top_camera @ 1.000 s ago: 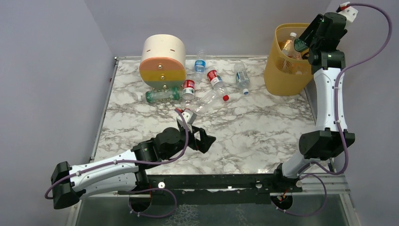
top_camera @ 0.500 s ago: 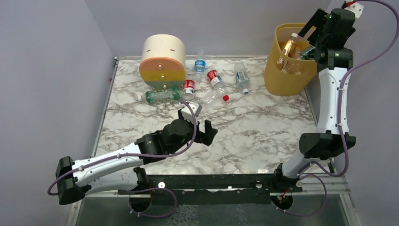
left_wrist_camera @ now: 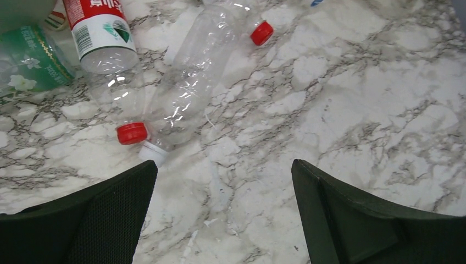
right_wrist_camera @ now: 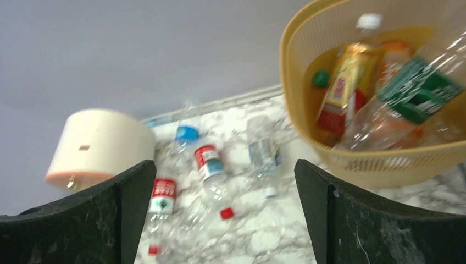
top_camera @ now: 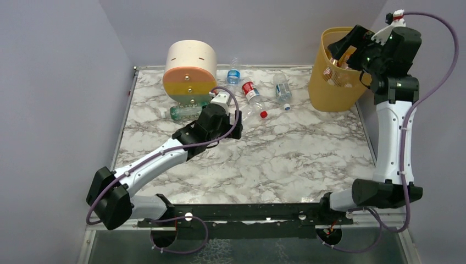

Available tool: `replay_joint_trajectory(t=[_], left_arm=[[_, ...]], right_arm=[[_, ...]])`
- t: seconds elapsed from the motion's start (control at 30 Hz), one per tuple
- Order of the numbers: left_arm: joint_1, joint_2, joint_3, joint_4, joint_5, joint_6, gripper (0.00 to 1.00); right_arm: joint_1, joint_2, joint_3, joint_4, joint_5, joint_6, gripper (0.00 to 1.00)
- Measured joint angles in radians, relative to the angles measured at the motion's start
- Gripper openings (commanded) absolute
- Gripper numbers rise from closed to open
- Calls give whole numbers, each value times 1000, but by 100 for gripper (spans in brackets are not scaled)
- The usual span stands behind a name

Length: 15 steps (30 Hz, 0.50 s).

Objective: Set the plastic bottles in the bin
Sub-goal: Place the plastic bottle in the trash bin, then pick up the plastic bottle at the center of the board.

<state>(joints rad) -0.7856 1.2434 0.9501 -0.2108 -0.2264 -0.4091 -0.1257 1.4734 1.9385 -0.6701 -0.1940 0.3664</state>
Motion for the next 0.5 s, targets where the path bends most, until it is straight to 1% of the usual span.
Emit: replay_joint_trajectory(t=[0.1,0.23,0.37,0.5], left_arm=[[38,50,28,-1,17,34,99],[51,135,76,21,33,79,98],[51,222,107,57,51,119,95],[51,320,150,85,60,177,94]], right_arm=[[2,-102,-154,31,-126,18,100],[10,-209,-314,75,-262,54,100],[30,-273,-419,107,-348,79,100],[40,-300,-475,116,-393,82,100]])
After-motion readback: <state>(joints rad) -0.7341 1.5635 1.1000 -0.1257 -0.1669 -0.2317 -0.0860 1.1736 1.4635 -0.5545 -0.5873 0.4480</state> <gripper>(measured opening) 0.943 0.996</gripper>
